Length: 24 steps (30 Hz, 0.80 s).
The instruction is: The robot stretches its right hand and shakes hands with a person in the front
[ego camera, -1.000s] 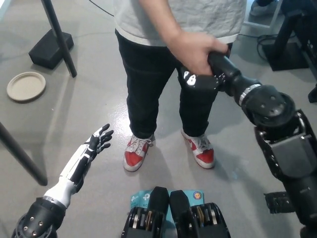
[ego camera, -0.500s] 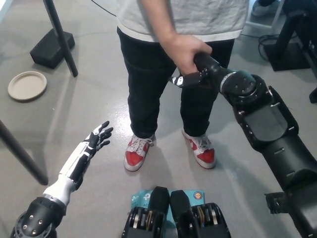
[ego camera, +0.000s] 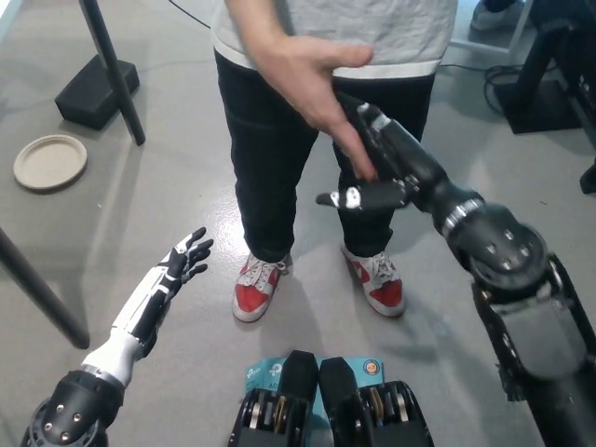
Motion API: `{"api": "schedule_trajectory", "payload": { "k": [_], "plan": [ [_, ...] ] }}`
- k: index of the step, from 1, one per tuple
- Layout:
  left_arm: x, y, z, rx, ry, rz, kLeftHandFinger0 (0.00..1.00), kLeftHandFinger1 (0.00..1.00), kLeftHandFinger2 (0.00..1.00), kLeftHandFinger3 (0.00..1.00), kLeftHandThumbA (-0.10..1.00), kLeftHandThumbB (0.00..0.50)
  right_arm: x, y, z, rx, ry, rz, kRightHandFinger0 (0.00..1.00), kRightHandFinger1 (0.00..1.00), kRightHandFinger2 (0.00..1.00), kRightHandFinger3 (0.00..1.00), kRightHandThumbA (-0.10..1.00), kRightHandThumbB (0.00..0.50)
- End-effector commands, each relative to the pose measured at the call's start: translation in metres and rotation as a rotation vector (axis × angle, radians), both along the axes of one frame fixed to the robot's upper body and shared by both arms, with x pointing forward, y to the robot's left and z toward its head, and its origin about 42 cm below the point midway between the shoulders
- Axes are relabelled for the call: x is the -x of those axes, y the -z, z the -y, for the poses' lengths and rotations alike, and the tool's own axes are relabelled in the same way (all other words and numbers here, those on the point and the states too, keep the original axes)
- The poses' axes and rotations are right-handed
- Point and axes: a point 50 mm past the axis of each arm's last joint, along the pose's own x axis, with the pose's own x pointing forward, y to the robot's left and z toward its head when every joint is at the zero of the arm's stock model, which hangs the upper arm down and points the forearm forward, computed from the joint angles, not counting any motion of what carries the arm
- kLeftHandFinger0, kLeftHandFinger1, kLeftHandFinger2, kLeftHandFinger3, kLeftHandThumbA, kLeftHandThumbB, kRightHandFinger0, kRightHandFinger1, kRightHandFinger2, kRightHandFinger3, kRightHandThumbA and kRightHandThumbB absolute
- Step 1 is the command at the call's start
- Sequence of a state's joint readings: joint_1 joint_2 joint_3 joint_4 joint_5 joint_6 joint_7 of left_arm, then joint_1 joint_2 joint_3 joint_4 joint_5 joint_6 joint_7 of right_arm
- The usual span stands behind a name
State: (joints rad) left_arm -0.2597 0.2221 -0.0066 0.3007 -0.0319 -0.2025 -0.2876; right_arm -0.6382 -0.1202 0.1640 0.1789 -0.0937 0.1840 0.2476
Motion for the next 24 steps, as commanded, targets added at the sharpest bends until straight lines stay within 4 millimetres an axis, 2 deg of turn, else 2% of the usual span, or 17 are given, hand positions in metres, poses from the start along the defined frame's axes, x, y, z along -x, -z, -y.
{"api": "schedule_trajectory", "payload": {
  "k": [1,2,3,5,7,8,12,16,18,20,21,24],
  "plan": [
    [-0.012,-0.02,-0.003,0.046,0.01,0.083,1.0,1.0,1.0,1.0,1.0,0.314,0.083,-0.085,0.058,-0.298,-0.068,0.35,1.0,1.0,1.0,1.0,1.0,0.463],
    [-0.012,-0.021,-0.003,0.047,0.011,0.075,1.0,1.0,1.0,1.0,1.0,0.332,0.09,-0.079,0.069,-0.299,-0.033,0.357,1.0,1.0,1.0,1.0,1.0,0.475],
    [-0.012,-0.02,-0.003,0.045,0.011,0.071,1.0,1.0,1.0,1.0,1.0,0.341,0.093,-0.073,0.076,-0.309,-0.009,0.36,1.0,1.0,1.0,1.0,1.0,0.463],
    [-0.015,-0.02,-0.003,0.043,0.011,0.07,1.0,1.0,1.0,1.0,1.0,0.34,0.088,-0.054,0.089,-0.348,0.045,0.313,1.0,1.0,1.0,1.0,1.0,0.457],
    [-0.015,-0.02,-0.003,0.031,0.013,0.067,1.0,1.0,1.0,1.0,1.0,0.347,0.081,-0.029,0.096,-0.39,0.107,0.233,1.0,1.0,1.0,1.0,1.0,0.405],
    [-0.011,-0.017,-0.002,0.031,0.016,0.06,1.0,1.0,1.0,1.0,1.0,0.349,0.082,-0.017,0.098,-0.418,0.125,0.201,1.0,1.0,1.0,1.0,1.0,0.396],
    [-0.001,-0.009,-0.003,0.004,0.013,0.043,1.0,1.0,1.0,1.0,1.0,0.363,0.069,0.06,0.107,-0.481,0.211,0.034,1.0,1.0,1.0,1.0,1.0,0.259],
    [0.004,-0.006,-0.003,0.018,0.007,0.042,1.0,1.0,1.0,1.0,1.0,0.341,0.057,0.104,0.107,-0.55,0.234,-0.104,1.0,1.0,1.0,1.0,1.0,0.297],
    [0.004,-0.005,-0.004,0.014,0.002,0.039,1.0,1.0,1.0,1.0,1.0,0.346,0.052,0.109,0.106,-0.527,0.237,-0.107,1.0,1.0,1.0,1.0,1.0,0.34],
    [0.003,-0.004,-0.005,0.013,0.001,0.038,1.0,1.0,1.0,1.0,1.0,0.343,0.052,0.108,0.105,-0.507,0.236,-0.096,1.0,1.0,1.0,1.0,1.0,0.341],
    [0.003,-0.003,-0.002,0.022,0.012,0.026,1.0,1.0,1.0,1.0,1.0,0.329,0.051,0.112,0.107,-0.442,0.239,-0.104,1.0,1.0,1.0,1.0,1.0,0.354],
    [0.003,0.0,-0.001,0.047,0.024,0.021,1.0,1.0,1.0,1.0,1.0,0.335,0.053,0.12,0.106,-0.406,0.232,-0.098,1.0,1.0,1.0,1.0,1.0,0.337]
  ]
}}
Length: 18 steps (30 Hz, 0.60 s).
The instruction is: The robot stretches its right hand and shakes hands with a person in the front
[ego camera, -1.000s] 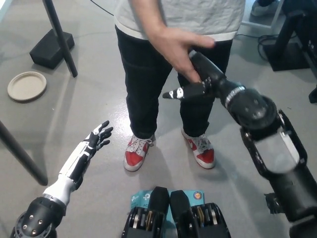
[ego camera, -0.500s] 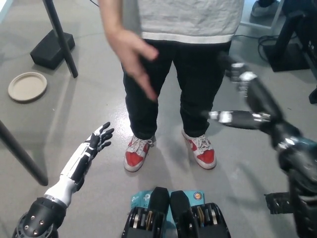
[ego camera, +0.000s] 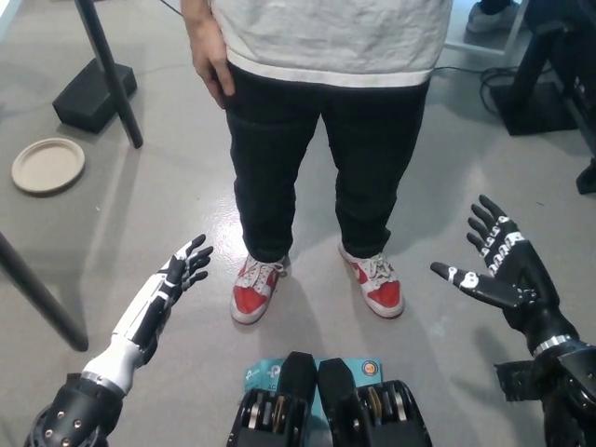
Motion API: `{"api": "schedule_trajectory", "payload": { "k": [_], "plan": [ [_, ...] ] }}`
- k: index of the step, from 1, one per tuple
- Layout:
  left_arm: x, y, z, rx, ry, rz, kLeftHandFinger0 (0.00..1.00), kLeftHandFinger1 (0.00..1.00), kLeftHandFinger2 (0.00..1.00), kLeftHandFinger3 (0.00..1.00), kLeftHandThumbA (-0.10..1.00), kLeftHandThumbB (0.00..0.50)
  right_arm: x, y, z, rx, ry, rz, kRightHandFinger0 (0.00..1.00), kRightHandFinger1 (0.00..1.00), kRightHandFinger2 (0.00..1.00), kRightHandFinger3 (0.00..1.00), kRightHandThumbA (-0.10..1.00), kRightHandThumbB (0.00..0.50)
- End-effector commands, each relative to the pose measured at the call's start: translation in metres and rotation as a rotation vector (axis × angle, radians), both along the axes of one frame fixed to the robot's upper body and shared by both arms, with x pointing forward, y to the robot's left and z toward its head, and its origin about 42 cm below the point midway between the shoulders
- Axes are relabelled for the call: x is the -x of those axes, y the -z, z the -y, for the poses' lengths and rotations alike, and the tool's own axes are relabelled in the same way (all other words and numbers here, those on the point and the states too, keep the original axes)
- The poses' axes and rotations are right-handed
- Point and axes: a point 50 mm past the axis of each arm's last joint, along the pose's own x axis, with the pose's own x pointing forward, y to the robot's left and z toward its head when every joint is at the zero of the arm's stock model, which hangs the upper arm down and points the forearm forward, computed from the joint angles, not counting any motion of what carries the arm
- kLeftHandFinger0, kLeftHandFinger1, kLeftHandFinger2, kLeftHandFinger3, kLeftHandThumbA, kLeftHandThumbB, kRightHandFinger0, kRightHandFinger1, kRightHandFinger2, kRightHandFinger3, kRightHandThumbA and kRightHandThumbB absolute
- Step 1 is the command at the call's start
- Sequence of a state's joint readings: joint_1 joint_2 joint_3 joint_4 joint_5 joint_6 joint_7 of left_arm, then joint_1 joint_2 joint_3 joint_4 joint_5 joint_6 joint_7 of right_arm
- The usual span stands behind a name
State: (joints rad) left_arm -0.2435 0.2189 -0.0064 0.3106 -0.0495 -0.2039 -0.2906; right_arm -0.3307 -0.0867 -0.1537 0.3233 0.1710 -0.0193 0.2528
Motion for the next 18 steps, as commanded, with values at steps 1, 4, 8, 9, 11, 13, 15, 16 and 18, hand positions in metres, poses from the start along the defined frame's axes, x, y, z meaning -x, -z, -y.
{"api": "schedule_trajectory", "payload": {
  "k": [1,4,8,9,11,13,15,16,18],
  "plan": [
    [-0.0019,-0.0079,0.0002,0.026,0.025,0.044,1.0,1.0,1.0,1.0,1.0,0.335,-0.0077,-0.0166,0.0003,0.049,-0.023,0.145,1.0,1.0,1.0,1.0,1.0,0.335],
    [0.0004,-0.0054,-0.0001,0.043,0.027,0.027,1.0,1.0,1.0,1.0,1.0,0.334,-0.0069,-0.0112,0.0003,0.081,-0.026,0.128,1.0,1.0,1.0,1.0,1.0,0.347],
    [0.0007,-0.0052,-0.0007,0.036,0.032,0.024,1.0,1.0,1.0,1.0,1.0,0.349,-0.0058,-0.0099,-0.0012,0.123,-0.029,0.13,1.0,1.0,1.0,1.0,1.0,0.343],
    [0.0007,-0.005,-0.0008,0.038,0.033,0.019,1.0,1.0,1.0,1.0,1.0,0.349,-0.0054,-0.0095,-0.001,0.13,-0.027,0.133,1.0,1.0,1.0,1.0,1.0,0.326],
    [0.0002,-0.0065,-0.0013,0.037,0.031,0.024,1.0,1.0,1.0,1.0,1.0,0.344,-0.0062,-0.0092,-0.0008,0.14,-0.034,0.133,1.0,1.0,1.0,1.0,1.0,0.335],
    [0.0,-0.0072,-0.0023,0.034,0.027,0.026,1.0,1.0,1.0,1.0,1.0,0.343,-0.0084,-0.0093,-0.0023,0.17,-0.039,0.118,1.0,1.0,1.0,1.0,1.0,0.407],
    [0.0002,-0.0073,-0.0032,0.024,0.017,0.027,1.0,1.0,1.0,1.0,1.0,0.359,-0.0091,-0.0089,-0.0034,0.219,-0.043,0.107,1.0,1.0,1.0,1.0,1.0,0.455],
    [0.0002,-0.0074,-0.0032,0.029,0.016,0.023,1.0,1.0,1.0,1.0,1.0,0.36,-0.0094,-0.0086,-0.004,0.235,-0.045,0.107,1.0,1.0,1.0,1.0,1.0,0.468],
    [0.0002,-0.0077,-0.003,0.033,0.012,0.03,1.0,1.0,1.0,1.0,1.0,0.358,-0.0106,-0.008,-0.0054,0.244,-0.054,0.105,1.0,1.0,1.0,1.0,1.0,0.471]
  ]
}}
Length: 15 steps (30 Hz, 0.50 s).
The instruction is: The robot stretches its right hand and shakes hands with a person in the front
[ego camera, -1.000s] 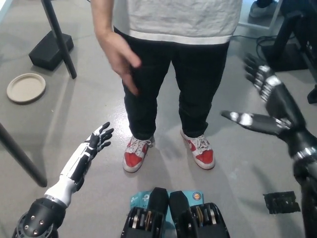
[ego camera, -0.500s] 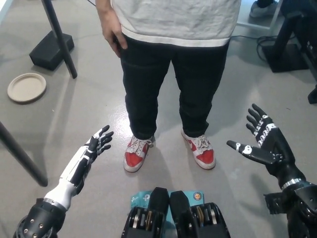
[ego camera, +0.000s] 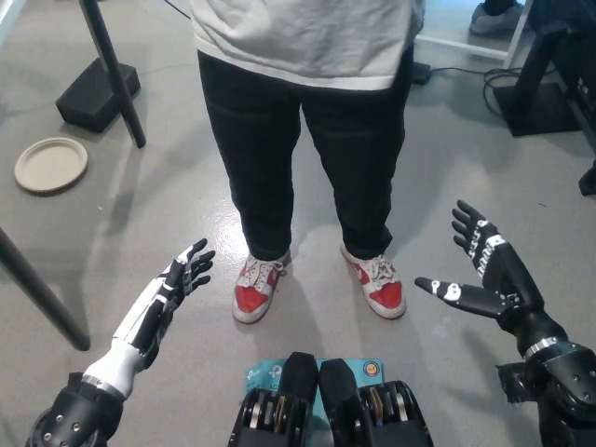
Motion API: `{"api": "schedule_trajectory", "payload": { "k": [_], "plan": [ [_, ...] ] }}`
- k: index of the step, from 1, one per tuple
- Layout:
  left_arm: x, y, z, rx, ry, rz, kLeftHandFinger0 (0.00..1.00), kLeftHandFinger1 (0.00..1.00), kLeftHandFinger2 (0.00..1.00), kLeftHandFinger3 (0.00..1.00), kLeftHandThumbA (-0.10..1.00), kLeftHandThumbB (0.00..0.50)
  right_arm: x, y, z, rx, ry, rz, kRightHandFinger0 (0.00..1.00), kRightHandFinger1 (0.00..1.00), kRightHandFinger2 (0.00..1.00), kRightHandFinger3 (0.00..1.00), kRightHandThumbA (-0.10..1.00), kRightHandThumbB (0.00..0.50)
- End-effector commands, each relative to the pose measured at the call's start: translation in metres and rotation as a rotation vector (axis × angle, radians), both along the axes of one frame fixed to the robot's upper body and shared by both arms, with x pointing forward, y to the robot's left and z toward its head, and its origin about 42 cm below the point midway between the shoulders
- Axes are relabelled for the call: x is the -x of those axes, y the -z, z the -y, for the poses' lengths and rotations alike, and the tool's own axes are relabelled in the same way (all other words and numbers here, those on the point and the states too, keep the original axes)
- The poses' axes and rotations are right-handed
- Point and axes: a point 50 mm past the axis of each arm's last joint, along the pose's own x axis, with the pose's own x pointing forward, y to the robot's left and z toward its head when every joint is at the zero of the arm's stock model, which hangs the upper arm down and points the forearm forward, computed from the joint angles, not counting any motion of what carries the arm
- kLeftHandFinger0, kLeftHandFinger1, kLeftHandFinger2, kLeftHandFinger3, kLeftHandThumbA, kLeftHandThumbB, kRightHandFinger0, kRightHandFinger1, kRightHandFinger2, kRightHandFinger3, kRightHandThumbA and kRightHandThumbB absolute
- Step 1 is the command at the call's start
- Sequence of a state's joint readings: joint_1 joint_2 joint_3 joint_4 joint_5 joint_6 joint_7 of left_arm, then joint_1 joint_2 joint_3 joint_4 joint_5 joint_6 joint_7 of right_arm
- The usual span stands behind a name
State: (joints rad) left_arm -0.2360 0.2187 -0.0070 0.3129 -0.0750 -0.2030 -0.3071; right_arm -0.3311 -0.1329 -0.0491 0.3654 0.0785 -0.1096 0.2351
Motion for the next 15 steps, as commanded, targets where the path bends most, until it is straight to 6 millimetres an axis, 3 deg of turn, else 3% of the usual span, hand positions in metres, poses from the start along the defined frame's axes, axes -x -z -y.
{"api": "schedule_trajectory", "payload": {
  "k": [1,3,9,13,15],
  "plan": [
    [-0.0028,-0.011,-0.0027,0.008,-0.001,0.048,1.0,1.0,1.0,1.0,1.0,0.353,-0.0101,-0.014,0.0003,0.077,0.0,0.068,1.0,1.0,1.0,1.0,1.0,0.462],
    [-0.0046,-0.0127,-0.0032,-0.005,-0.007,0.059,1.0,1.0,1.0,1.0,1.0,0.355,-0.0121,-0.0151,-0.0012,0.118,0.001,0.089,1.0,1.0,1.0,1.0,1.0,0.42],
    [-0.0047,-0.0137,-0.0032,-0.008,-0.005,0.047,1.0,1.0,1.0,1.0,1.0,0.368,-0.0137,-0.0136,-0.0035,0.124,-0.024,0.086,1.0,1.0,1.0,1.0,1.0,0.393],
    [-0.0056,-0.0151,-0.0033,-0.009,-0.007,0.048,1.0,1.0,1.0,1.0,1.0,0.372,-0.0143,-0.014,-0.005,0.168,-0.039,0.092,1.0,1.0,1.0,1.0,1.0,0.322],
    [-0.0056,-0.0151,-0.0033,-0.009,-0.007,0.048,1.0,1.0,1.0,1.0,1.0,0.372,-0.0143,-0.014,-0.005,0.169,-0.039,0.092,1.0,1.0,1.0,1.0,1.0,0.32]
  ]
}}
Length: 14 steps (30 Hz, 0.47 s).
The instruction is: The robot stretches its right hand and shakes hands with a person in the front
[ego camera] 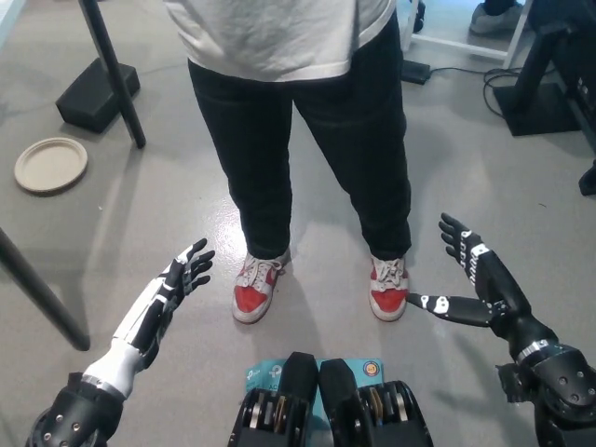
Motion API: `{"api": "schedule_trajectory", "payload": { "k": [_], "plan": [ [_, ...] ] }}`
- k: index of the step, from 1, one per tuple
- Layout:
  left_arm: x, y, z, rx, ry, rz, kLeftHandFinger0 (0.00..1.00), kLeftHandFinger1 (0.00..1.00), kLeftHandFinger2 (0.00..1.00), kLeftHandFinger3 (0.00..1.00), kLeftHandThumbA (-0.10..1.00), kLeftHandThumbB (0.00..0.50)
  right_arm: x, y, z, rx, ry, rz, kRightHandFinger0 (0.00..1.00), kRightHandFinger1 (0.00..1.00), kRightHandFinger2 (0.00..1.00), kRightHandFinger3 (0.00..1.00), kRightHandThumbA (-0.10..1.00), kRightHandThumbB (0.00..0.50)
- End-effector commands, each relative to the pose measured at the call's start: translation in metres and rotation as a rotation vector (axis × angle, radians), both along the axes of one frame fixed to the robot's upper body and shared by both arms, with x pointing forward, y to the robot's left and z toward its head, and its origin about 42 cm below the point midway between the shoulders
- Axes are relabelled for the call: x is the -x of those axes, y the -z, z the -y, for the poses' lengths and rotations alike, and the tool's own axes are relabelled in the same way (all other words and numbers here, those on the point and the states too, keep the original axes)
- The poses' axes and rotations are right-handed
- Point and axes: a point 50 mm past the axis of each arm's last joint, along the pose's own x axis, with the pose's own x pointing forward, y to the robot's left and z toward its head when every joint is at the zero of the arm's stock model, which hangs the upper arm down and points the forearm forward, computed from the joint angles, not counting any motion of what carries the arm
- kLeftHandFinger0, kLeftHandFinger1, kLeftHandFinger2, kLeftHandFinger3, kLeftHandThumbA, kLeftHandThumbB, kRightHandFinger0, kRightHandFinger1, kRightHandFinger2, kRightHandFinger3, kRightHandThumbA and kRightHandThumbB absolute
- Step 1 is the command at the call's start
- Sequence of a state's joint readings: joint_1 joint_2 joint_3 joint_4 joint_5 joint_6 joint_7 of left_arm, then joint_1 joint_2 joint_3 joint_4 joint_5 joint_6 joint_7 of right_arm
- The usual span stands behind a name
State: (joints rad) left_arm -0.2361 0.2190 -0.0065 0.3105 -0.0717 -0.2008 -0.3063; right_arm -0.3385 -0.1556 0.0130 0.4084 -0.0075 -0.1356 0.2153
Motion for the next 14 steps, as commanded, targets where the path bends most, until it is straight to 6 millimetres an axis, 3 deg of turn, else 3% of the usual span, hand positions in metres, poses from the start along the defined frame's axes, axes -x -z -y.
{"api": "schedule_trajectory", "payload": {
  "k": [1,8,14],
  "plan": [
    [-0.0061,-0.0156,-0.0033,-0.014,-0.005,0.044,1.0,1.0,1.0,1.0,1.0,0.371,-0.0131,-0.0234,0.0,0.059,-0.015,0.109,1.0,1.0,1.0,1.0,1.0,0.317],
    [-0.0063,-0.0159,-0.0047,-0.026,0.003,0.041,1.0,1.0,1.0,1.0,1.0,0.329,-0.0145,-0.0233,0.0003,0.12,-0.036,0.102,1.0,1.0,1.0,1.0,1.0,0.327],
    [-0.0071,-0.0157,-0.0052,-0.04,-0.001,0.045,1.0,1.0,1.0,1.0,1.0,0.331,-0.014,-0.0243,0.0003,0.133,-0.042,0.098,1.0,1.0,1.0,1.0,1.0,0.333]
  ]
}}
